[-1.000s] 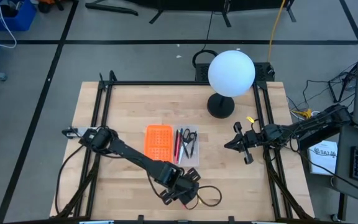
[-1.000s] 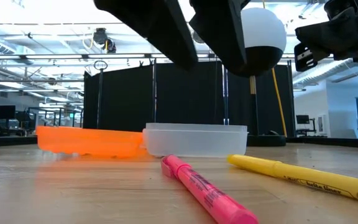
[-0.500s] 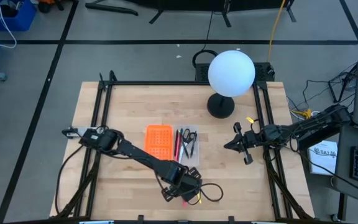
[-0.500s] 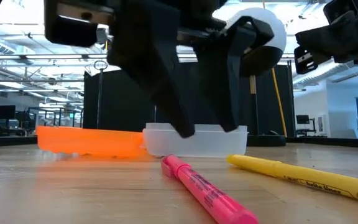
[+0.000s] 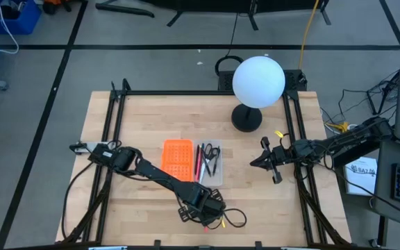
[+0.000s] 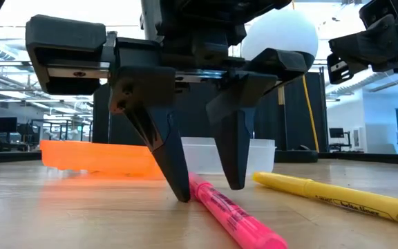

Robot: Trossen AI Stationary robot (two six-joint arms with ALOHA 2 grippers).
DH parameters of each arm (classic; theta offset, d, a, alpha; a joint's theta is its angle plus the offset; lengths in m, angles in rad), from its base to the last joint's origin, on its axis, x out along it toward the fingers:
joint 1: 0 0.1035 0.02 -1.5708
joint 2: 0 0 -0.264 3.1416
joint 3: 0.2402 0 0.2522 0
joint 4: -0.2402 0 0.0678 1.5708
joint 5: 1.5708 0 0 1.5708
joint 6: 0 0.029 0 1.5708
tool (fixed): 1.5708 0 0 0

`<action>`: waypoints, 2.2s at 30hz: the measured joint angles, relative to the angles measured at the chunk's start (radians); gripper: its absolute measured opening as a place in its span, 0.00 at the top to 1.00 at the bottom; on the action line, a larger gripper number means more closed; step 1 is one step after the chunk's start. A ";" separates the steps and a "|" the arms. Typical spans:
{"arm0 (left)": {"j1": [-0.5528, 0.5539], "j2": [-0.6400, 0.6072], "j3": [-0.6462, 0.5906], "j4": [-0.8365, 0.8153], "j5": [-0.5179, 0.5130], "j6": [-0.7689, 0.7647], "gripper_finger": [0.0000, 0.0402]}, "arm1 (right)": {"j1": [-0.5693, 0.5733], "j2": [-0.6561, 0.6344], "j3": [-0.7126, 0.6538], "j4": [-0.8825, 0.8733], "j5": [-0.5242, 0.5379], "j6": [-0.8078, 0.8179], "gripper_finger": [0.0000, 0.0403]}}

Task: Pick & place school supplies into a supply box
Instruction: Put the pink pen into the orange supply box

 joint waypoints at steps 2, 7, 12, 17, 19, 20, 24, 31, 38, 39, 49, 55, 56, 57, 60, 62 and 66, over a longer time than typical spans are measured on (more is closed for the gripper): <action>0.000 0.004 0.001 0.000 0.001 -0.002 0.54 | 0.000 0.000 0.000 -0.004 0.000 0.000 1.00; 0.001 0.006 0.001 0.002 0.015 0.017 0.54 | 0.000 0.000 0.000 -0.003 0.002 -0.006 1.00; -0.003 0.007 0.000 -0.001 0.028 0.057 0.58 | 0.000 0.000 0.000 -0.003 0.002 -0.006 1.00; -0.004 0.008 -0.002 -0.008 0.039 0.067 0.76 | 0.000 0.000 0.000 -0.003 0.002 -0.006 1.00; -0.005 0.008 -0.002 -0.011 0.041 0.067 0.83 | 0.000 0.000 0.000 -0.003 0.002 -0.006 1.00; -0.006 0.008 -0.002 -0.011 0.040 0.067 0.86 | 0.000 0.000 0.000 -0.003 0.002 -0.007 1.00; -0.012 0.008 -0.002 0.006 0.042 0.066 0.91 | 0.000 0.000 0.000 -0.003 0.002 -0.007 1.00; -0.040 -0.003 -0.004 -0.007 -0.051 0.105 0.89 | 0.000 0.000 0.000 -0.003 0.002 -0.007 1.00; -0.055 -0.085 0.006 -0.066 -0.191 0.100 0.91 | 0.000 0.001 0.000 -0.007 0.003 -0.014 1.00; -0.055 -0.104 0.009 -0.073 -0.205 0.094 0.91 | 0.000 0.001 0.000 -0.009 0.003 -0.022 1.00; -0.056 -0.218 0.011 -0.197 -0.321 0.113 0.90 | 0.000 0.010 0.000 -0.009 0.001 -0.034 1.00; -0.035 -0.231 0.011 -0.338 -0.429 0.190 0.91 | 0.000 0.010 0.000 0.017 0.000 -0.063 1.00; -0.026 -0.230 0.011 -0.364 -0.438 0.209 0.91 | 0.000 0.010 0.000 0.020 0.000 -0.063 1.00; -0.015 -0.229 0.011 -0.384 -0.443 0.231 0.91 | 0.000 0.010 0.000 0.021 0.000 -0.062 1.00; 0.021 -0.229 0.011 -0.414 -0.467 0.299 0.90 | 0.000 0.010 0.000 0.024 0.000 -0.054 1.00; 0.047 -0.229 0.011 -0.425 -0.492 0.351 0.91 | 0.000 0.010 0.000 0.029 0.000 -0.054 1.00; 0.102 -0.229 0.011 -0.426 -0.489 0.454 0.91 | 0.000 0.010 0.000 0.039 0.000 -0.060 1.00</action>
